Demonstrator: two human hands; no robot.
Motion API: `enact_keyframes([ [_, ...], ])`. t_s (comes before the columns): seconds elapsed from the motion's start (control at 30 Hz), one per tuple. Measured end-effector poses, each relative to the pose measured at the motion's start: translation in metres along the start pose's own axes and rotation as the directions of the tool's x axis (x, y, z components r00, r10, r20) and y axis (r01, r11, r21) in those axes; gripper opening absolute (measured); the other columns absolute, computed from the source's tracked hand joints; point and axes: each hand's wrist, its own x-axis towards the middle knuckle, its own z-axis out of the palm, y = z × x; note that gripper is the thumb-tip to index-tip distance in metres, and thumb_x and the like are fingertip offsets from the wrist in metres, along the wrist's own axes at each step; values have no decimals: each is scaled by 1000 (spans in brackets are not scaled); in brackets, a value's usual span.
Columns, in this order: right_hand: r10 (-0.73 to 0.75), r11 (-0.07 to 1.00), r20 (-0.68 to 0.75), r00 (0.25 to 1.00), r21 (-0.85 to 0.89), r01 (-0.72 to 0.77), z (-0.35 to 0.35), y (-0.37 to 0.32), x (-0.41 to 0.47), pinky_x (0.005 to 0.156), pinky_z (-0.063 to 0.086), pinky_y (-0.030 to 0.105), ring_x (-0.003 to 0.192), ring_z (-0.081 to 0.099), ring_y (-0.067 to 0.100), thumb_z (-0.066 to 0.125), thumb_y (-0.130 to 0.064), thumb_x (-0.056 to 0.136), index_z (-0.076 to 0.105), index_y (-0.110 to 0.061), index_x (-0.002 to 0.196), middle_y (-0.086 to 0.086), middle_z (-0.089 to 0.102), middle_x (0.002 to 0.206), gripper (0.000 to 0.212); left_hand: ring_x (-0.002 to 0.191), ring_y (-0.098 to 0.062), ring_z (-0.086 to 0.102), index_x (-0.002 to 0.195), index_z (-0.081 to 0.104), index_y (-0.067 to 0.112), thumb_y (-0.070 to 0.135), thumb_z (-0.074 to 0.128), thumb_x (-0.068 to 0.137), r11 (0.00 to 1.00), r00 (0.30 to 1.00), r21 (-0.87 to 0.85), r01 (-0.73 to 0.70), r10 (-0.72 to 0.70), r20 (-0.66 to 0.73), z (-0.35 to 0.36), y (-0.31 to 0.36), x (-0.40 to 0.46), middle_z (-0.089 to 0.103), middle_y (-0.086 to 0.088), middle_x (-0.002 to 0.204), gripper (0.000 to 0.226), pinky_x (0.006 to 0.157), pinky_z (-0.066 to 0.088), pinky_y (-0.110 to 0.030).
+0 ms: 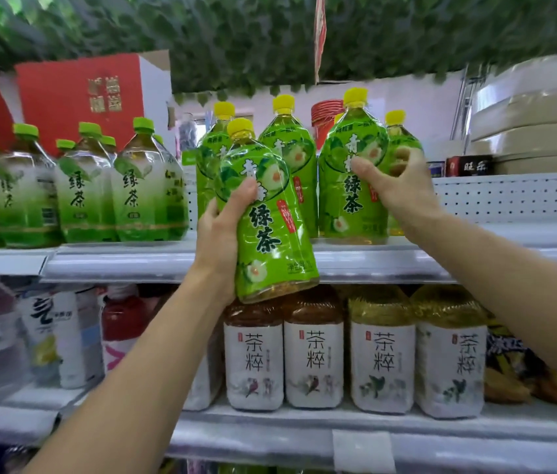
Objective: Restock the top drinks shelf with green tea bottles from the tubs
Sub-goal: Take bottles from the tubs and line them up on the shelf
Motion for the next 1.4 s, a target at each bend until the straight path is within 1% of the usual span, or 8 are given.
enact_keyframes([
  [0.13,-390,921,75,918,33,389,-12,-20,-62,94,52,32,107,58,14,76,-53,76,44,-19,134,1,58,117,74,109,-35,70,143,48,13,54,87,64,991,993,74,-115,117,-12,16,-2,-18,68,-16,126,97,90,57,-55],
  [0.27,-176,979,557,812,15,201,-12,-34,-98,94,50,19,108,59,-7,80,-64,58,37,-28,143,-16,60,124,102,108,-13,70,128,55,32,45,81,76,962,973,148,-231,230,24,52,0,-32,71,8,116,59,94,54,-43],
  [0.47,-162,970,422,892,232,67,-52,-30,-76,88,59,43,99,72,22,94,-32,58,53,-14,131,4,73,112,86,106,-10,69,138,44,34,65,71,71,958,956,138,-250,222,193,110,4,-28,68,11,114,79,92,58,-40],
  [0.57,-183,966,273,945,229,121,-78,-24,-58,86,60,42,98,72,19,96,-31,52,56,-16,125,3,74,109,84,139,-15,44,149,40,31,86,46,78,909,925,256,-328,253,285,132,-3,-7,47,2,151,90,115,36,-49],
  [0.73,-72,972,83,994,229,51,-119,-6,-14,87,59,44,102,70,19,96,-46,36,49,-20,128,1,71,113,107,151,-22,4,159,8,23,56,69,87,410,856,794,-449,452,251,138,-43,14,5,-5,164,100,120,8,-38],
  [0.9,95,980,88,992,167,-109,-141,25,27,81,60,46,103,68,24,96,-55,17,45,-24,129,3,67,117,128,151,-33,14,160,0,27,43,83,77,226,849,885,-408,451,276,137,-66,24,-8,-6,167,119,117,33,-54],
  [1.13,189,978,182,965,59,-202,-148,67,53,93,56,46,114,63,28,98,-57,19,32,-22,148,9,58,134,149,145,-34,28,160,-2,33,50,81,77,205,852,913,-354,473,224,139,-74,25,-9,0,166,119,104,43,-47],
  [1.4,211,973,242,947,-144,-180,-152,66,61,105,46,46,111,61,24,93,-52,36,47,-16,129,3,64,118,109,137,-34,36,160,2,33,50,83,73,199,842,922,-333,504,195,141,-77,24,-2,-2,165,120,86,52,-47],
])
